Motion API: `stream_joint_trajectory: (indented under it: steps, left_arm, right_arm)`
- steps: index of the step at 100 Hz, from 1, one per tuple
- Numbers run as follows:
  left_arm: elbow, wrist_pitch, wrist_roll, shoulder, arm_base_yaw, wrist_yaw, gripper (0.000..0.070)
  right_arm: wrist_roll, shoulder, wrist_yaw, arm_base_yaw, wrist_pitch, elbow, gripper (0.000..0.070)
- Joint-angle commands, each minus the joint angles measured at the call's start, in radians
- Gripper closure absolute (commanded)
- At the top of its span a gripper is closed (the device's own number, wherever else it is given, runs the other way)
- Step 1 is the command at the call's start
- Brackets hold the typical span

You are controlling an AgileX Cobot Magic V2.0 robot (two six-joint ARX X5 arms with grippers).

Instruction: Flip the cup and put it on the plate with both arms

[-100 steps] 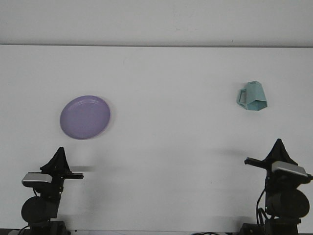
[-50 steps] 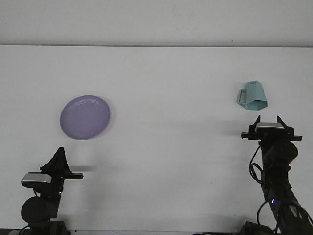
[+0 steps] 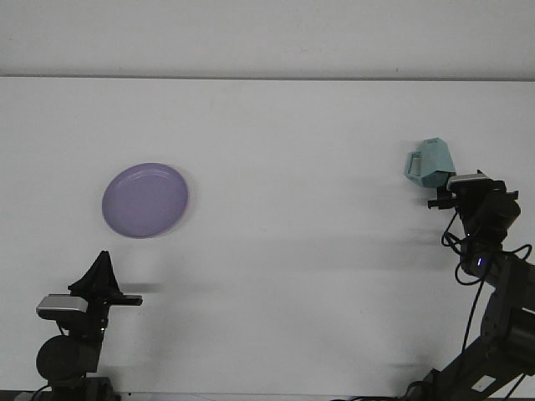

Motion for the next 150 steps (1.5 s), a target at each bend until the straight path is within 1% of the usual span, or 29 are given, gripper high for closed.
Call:
stream_joint_trajectory:
  steps: [1,7,13,27,35,41,44,47,49,60,65,76,96,107,114,135,150]
  left_arm:
    - [-0.019,0.012,-0.002,-0.001,0.000,-0.003,0.0688]
    - [-0.019,0.013,-0.002,-0.001,0.000,-0.003,0.0688]
    - [-0.019,0.012,-0.002,-0.001,0.000,-0.003,0.0688]
    - [-0.019,0.009,-0.001,-0.001,0.000,-0.003,0.0688]
    - [-0.019,0.008,0.000,-0.001,0.000,-0.003,0.0688]
    - [-0.019,0.008,0.002,-0.001,0.000,-0.003,0.0688]
    - [-0.019,0.008,0.002,-0.001,0.000,-0.003,0.0688]
    - [-0.019,0.008,0.002,-0.001,0.000,-0.003,0.0688]
    - [-0.019,0.008,0.002,-0.001,0.000,-0.003,0.0688]
    - [-0.019,0.008,0.002,-0.001,0.000,-0.003,0.0688]
    - [-0.019,0.008,0.002,-0.001,0.000,-0.003,0.0688]
    - [-0.019,0.008,0.002,-0.001,0.000,-0.003,0.0688]
    - [-0.019,0.009,0.002,-0.001,0.000,-0.003,0.0688]
    - [-0.019,0.010,0.002,-0.001,0.000,-0.003,0.0688]
    - [-0.019,0.008,0.002,-0.001,0.000,-0.003,0.0688]
    - [-0.019,0.008,0.001,-0.001,0.000,-0.003,0.0688]
    - [-0.019,0.008,-0.003,-0.001,0.000,-0.003,0.0688]
  right_arm:
    - [-0.068,0.068,-0.013,-0.004,-0.024,0.063,0.0279]
    - [-0.096,0.111,-0.042,-0.004,-0.047,0.111,0.0279]
    - [-0.100,0.150,-0.082,-0.004,-0.048,0.152,0.0279]
    - [-0.118,0.226,-0.084,-0.004,-0.050,0.235,0.0279]
    - [-0.119,0.254,-0.106,-0.004,-0.049,0.269,0.0281]
    - [-0.121,0.269,-0.108,-0.004,-0.050,0.290,0.0282]
    - [-0.122,0.274,-0.108,-0.004,-0.050,0.297,0.0295]
    - [-0.121,0.277,-0.108,-0.004,-0.050,0.301,0.0330]
    - [-0.122,0.277,-0.111,-0.004,-0.050,0.302,0.0366]
    - [-0.126,0.277,-0.151,-0.004,-0.056,0.302,0.0607]
    - [-0.125,0.277,-0.161,-0.004,-0.056,0.302,0.0693]
    - [-0.112,0.277,-0.160,-0.003,-0.057,0.302,0.0693]
    - [0.004,0.245,-0.161,-0.003,-0.068,0.302,0.0693]
    - [0.058,0.189,-0.191,-0.003,-0.117,0.302,0.0693]
    - [0.100,0.144,-0.210,-0.003,-0.175,0.302,0.0693]
    - [0.282,-0.037,-0.209,0.013,-0.449,0.302,0.0694]
    - [0.357,-0.204,-0.209,0.056,-0.654,0.302,0.0694]
